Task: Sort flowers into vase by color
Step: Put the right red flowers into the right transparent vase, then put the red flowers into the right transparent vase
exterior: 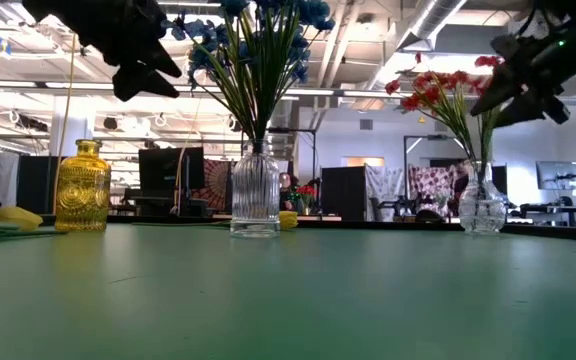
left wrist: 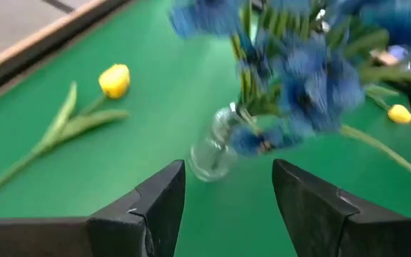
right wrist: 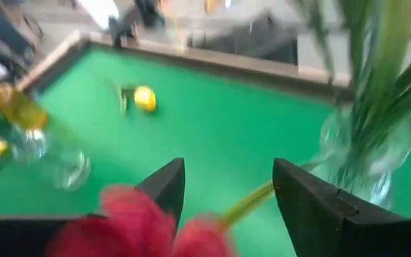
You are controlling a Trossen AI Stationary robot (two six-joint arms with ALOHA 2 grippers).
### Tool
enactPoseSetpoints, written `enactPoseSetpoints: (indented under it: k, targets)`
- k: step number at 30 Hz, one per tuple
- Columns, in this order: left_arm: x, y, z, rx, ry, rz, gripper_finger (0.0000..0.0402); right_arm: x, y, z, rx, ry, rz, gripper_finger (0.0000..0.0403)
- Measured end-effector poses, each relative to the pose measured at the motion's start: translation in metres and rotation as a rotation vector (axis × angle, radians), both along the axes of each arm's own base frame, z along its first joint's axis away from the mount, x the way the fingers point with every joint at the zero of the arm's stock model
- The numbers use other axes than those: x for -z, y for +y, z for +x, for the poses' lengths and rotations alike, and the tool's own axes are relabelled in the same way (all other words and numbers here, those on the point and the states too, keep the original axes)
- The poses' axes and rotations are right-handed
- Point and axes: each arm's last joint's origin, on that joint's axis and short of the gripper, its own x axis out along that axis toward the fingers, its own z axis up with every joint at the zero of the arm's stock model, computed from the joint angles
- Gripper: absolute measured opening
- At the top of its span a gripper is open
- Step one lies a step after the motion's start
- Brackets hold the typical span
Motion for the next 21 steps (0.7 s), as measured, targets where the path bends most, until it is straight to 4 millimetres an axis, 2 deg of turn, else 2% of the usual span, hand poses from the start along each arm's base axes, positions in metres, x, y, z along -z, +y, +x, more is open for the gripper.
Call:
enactPoseSetpoints:
  k: [9, 21]
  targets:
    - [0.008, -0.035, 0.004, 0.027, 0.097, -0.102, 0.0199, 0.014, 0.004, 0.012, -0.128, 0.164, 0.307, 0.024]
    - [0.02, -0.088, 0.003, 0.039, 0.223, -0.257, 0.0199, -0.001, 0.033, 0.032, -0.359, 0.206, 0.354, 0.024]
